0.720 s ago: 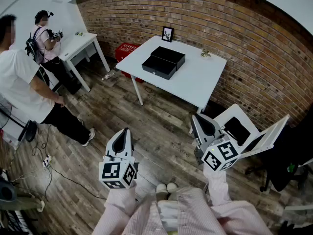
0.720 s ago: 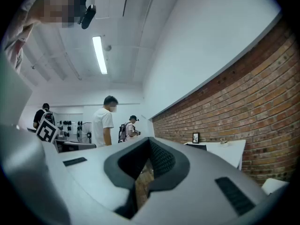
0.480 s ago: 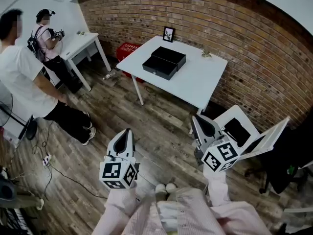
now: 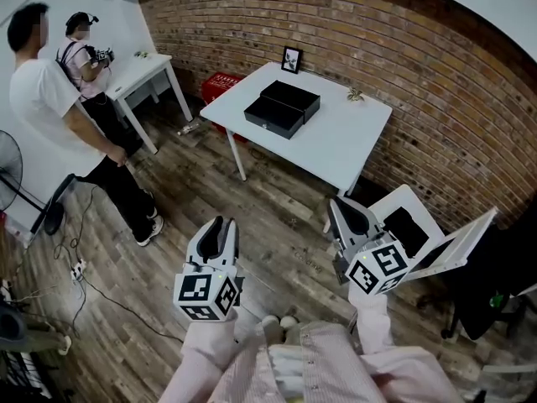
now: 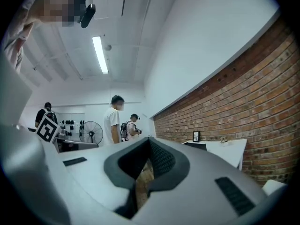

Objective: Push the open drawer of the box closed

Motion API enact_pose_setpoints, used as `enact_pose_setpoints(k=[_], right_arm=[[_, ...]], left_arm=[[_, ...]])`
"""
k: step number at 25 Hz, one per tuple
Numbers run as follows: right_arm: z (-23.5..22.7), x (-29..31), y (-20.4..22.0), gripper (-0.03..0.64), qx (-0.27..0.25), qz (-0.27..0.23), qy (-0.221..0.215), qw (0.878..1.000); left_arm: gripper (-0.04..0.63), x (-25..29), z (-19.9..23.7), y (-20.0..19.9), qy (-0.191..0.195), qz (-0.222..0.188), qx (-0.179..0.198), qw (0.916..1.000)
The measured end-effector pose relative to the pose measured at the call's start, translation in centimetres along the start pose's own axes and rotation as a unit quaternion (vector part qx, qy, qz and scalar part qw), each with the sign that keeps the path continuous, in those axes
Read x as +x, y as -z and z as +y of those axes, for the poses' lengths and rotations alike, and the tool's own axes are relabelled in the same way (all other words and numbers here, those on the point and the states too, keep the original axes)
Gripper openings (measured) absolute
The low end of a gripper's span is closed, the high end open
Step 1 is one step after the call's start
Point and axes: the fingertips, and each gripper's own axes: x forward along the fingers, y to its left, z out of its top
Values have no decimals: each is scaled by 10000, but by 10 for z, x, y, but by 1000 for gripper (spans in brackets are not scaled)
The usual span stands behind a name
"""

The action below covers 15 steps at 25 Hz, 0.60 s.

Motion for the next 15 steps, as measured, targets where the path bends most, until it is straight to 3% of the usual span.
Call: enact_pose_setpoints(k=[4,15], right_arm=[[-6,5,3,3,66,37,-50,10000],[-11,35,26,3,249,218,-164,9993]], left_arm=[[184,7,2,1,-89,32,-1,10000],[225,30,25,12,-212,185,-88,9996]])
